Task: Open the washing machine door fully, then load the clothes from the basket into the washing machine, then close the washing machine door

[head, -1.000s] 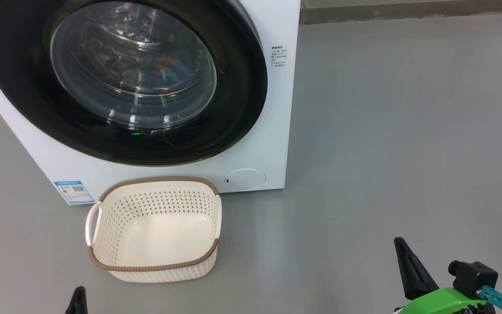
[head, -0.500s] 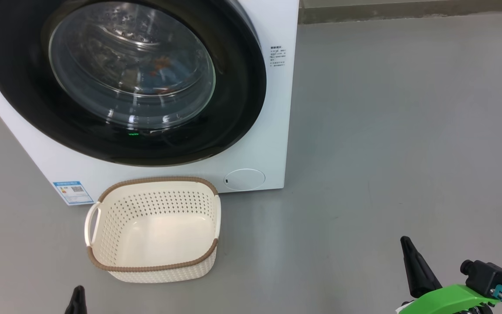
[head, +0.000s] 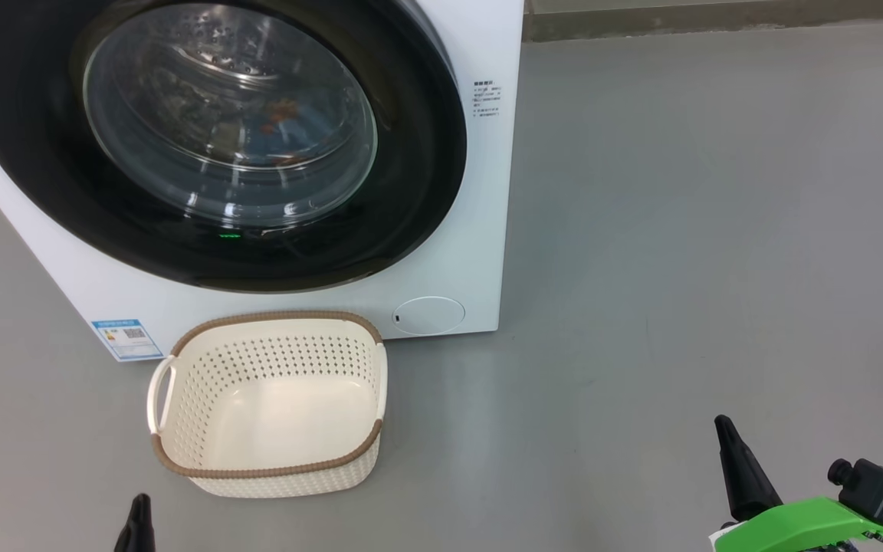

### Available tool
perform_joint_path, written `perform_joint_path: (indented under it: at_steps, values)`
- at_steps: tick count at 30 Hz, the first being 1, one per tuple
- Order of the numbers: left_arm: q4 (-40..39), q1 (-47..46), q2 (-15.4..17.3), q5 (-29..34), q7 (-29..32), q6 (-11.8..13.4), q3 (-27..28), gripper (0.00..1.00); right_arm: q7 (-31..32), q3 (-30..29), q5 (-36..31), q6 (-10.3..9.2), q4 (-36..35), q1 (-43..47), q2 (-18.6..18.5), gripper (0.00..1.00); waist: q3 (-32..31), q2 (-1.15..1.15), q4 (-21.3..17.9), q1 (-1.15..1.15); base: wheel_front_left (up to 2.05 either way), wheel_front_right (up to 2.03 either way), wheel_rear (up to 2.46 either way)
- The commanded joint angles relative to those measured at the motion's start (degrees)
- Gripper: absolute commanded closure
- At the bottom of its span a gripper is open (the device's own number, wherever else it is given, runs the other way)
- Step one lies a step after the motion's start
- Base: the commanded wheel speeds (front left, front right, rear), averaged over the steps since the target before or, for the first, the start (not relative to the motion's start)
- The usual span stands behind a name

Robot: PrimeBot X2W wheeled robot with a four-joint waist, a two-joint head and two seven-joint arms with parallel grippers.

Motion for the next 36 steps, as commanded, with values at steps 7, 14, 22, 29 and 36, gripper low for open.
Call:
perform_joint_path:
  at_steps: [7,14,22,29,36]
  values:
    - [-0.90,-3.34,0.53,-5.33,1.40,-0.07,1.24,1.00,1.38,-0.16,5.80,-0.15,-1.83,-2.28,-0.17,1.00,0.02,0.00,-0.08,-0.01,0.00,0.00,0.00]
    - [-0.71,-4.10,0.41,-9.67,2.58,-0.07,1.40,1.00,2.57,-0.52,10.25,-0.17,-1.96,-2.47,-0.17,1.00,0.04,0.00,-0.17,-0.01,0.00,0.00,0.00]
    - [-0.52,-4.86,0.28,-14.00,3.76,-0.08,1.56,1.00,3.75,-0.88,14.71,-0.19,-2.10,-2.65,-0.18,1.00,0.06,0.00,-0.26,-0.01,0.00,0.00,0.00]
    - [-0.34,-5.62,0.16,-18.33,4.94,-0.09,1.73,1.00,4.94,-1.25,19.16,-0.21,-2.23,-2.84,-0.18,1.00,0.08,0.00,-0.34,-0.01,0.00,0.00,0.00]
    - [-0.15,-6.38,0.03,-22.64,6.11,-0.10,1.89,1.00,6.12,-1.61,23.59,-0.23,-2.36,-3.02,-0.18,1.00,0.10,0.00,-0.43,-0.01,0.00,0.00,0.00]
